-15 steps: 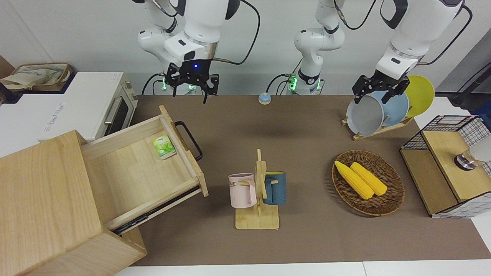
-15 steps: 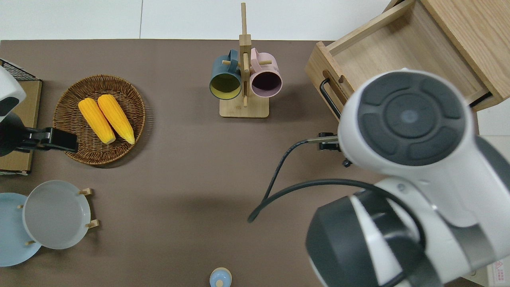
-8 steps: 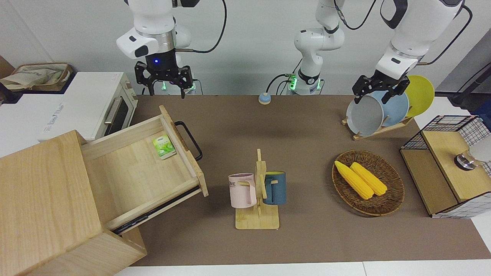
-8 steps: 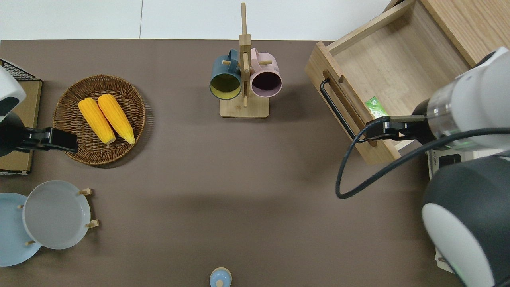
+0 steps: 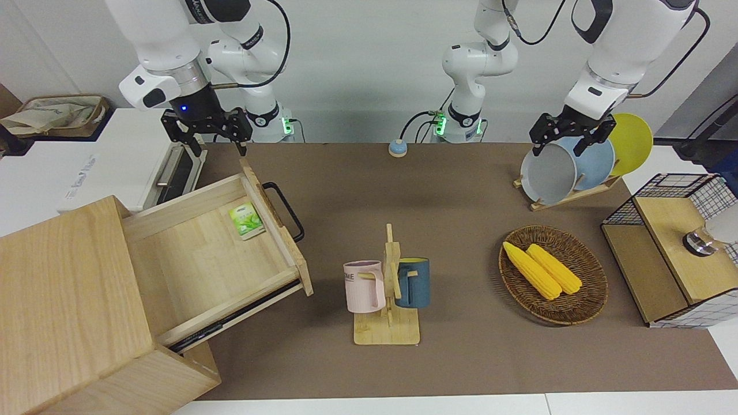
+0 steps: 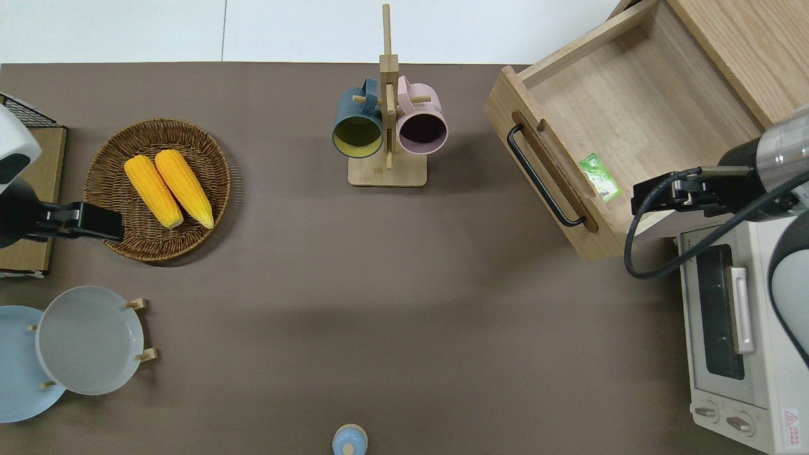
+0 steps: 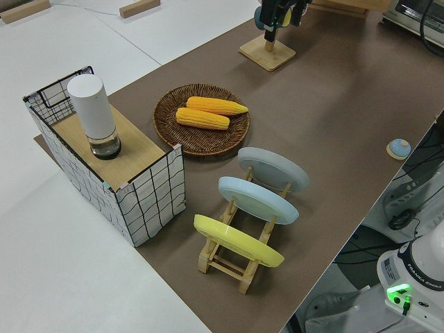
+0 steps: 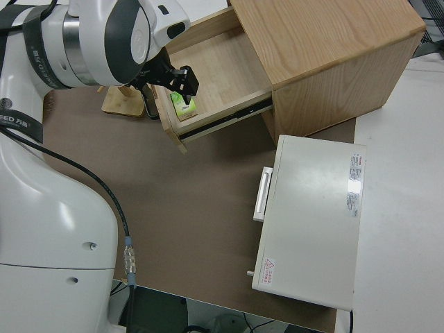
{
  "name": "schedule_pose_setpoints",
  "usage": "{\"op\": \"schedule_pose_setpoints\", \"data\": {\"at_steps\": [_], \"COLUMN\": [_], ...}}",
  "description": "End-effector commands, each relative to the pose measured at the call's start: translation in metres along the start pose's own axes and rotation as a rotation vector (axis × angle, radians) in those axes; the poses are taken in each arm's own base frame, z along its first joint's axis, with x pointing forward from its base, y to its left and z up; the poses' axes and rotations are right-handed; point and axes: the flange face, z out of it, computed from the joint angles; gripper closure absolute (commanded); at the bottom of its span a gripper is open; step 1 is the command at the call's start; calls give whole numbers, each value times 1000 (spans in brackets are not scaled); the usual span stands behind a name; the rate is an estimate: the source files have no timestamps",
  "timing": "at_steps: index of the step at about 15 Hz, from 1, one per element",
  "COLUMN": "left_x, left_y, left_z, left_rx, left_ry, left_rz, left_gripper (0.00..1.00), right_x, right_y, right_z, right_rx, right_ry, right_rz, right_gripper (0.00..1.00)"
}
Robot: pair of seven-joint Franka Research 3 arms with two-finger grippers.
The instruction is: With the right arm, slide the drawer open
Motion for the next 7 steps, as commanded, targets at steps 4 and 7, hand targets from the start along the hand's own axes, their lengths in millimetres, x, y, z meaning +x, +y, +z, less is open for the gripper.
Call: {"op": "schedule_pose_setpoints", "data": {"at_steps": [4, 7], "left_x": [1, 1], "left_y": [-1, -1], "left_z": [-3, -4], "left_rx": [16, 16], "left_ry": [-7, -5], "left_rz": [11, 11], "left_gripper": [7, 7], "right_x": [4, 3], "right_y": [8, 8], "right_z": [10, 10], "right_rx": [-5, -58], "right_ry": [7, 9], "right_rz": [-37, -43], "right_gripper": [15, 15]}}
